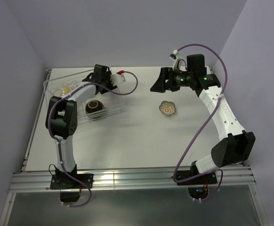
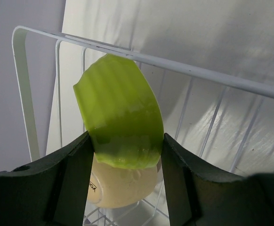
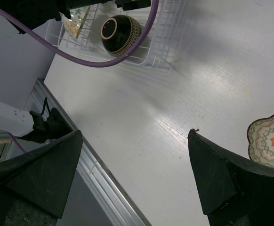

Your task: Load the bowls into the dish rack

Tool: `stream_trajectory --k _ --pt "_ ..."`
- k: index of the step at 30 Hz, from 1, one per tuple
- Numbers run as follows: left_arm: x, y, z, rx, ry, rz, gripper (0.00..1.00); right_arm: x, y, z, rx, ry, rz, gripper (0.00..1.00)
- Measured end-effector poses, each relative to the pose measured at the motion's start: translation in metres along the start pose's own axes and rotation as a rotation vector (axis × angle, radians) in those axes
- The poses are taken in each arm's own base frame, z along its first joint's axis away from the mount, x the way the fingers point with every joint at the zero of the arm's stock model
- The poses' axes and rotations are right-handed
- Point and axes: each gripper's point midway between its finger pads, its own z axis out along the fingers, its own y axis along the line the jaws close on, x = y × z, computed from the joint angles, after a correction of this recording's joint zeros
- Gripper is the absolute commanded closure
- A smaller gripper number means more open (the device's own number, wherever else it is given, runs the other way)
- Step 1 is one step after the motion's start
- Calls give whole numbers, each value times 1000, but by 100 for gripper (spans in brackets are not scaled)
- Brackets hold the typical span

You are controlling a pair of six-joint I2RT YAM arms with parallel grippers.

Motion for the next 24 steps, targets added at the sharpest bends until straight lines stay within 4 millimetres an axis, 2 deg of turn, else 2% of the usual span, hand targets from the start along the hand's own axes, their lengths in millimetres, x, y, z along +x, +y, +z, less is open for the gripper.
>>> stream_trajectory --k 1,3,5,8,12,18,24 --pt "-1 1 1 -2 1 0 57 0 0 0 0 1 1 0" --pt "-2 3 2 -8 2 0 49 0 -1 1 1 3 3 0" --pt "-2 3 2 -9 1 -1 48 1 -2 2 2 6 5 0" --pt "-2 3 2 -5 3 0 51 1 -4 3 3 9 9 0" --pt "-2 3 1 -5 5 6 59 1 -4 3 4 8 10 0" --pt "0 2 1 -10 19 25 60 2 -4 3 3 10 12 0" --pt "0 2 1 -19 36 33 67 2 -4 3 3 10 13 0"
